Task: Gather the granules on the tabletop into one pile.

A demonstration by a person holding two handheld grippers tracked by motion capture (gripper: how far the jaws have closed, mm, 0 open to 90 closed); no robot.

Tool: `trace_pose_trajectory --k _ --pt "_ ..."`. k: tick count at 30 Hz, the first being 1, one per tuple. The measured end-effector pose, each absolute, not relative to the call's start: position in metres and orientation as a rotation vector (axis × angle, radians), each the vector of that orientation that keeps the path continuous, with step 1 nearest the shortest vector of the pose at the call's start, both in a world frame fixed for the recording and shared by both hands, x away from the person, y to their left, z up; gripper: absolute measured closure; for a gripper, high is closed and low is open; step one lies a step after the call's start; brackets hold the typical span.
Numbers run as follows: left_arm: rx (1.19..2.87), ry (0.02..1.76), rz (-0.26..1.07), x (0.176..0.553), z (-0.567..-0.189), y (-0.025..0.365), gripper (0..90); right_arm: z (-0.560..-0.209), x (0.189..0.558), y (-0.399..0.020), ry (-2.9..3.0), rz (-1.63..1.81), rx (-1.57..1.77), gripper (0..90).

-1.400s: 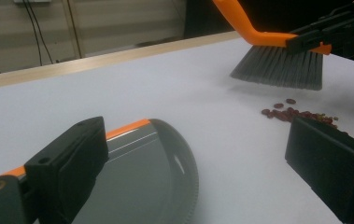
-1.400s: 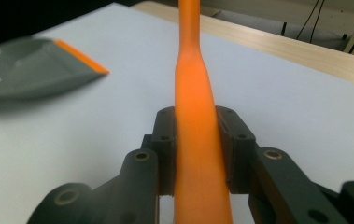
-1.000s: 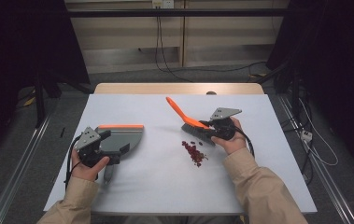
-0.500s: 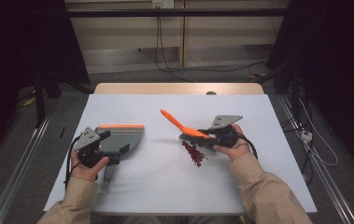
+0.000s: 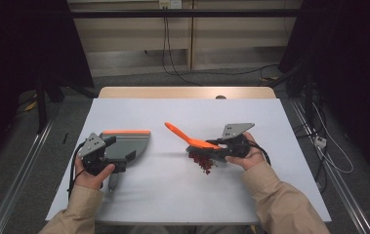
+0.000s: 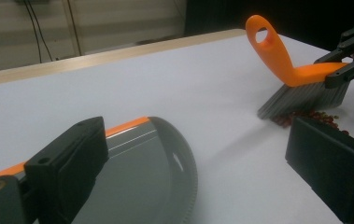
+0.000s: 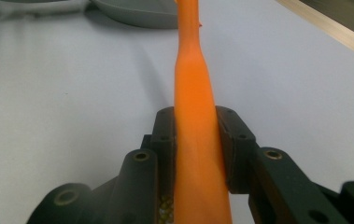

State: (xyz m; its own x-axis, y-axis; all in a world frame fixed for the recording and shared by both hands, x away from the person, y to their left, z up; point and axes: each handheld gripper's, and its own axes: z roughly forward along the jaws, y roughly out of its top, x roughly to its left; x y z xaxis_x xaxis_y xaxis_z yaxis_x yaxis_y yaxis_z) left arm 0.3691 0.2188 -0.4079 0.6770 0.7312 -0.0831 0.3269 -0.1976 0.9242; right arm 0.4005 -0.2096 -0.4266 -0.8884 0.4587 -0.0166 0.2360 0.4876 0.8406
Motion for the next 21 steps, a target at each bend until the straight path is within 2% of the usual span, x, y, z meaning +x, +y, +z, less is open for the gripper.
trace_pose_trajectory --k 21 --pt "1.793 0.838 0.459 0.3674 -0.4069 0.219 5.4 -0.4309 0.3948 -0.2171 2.335 1.354 0.745 71.3"
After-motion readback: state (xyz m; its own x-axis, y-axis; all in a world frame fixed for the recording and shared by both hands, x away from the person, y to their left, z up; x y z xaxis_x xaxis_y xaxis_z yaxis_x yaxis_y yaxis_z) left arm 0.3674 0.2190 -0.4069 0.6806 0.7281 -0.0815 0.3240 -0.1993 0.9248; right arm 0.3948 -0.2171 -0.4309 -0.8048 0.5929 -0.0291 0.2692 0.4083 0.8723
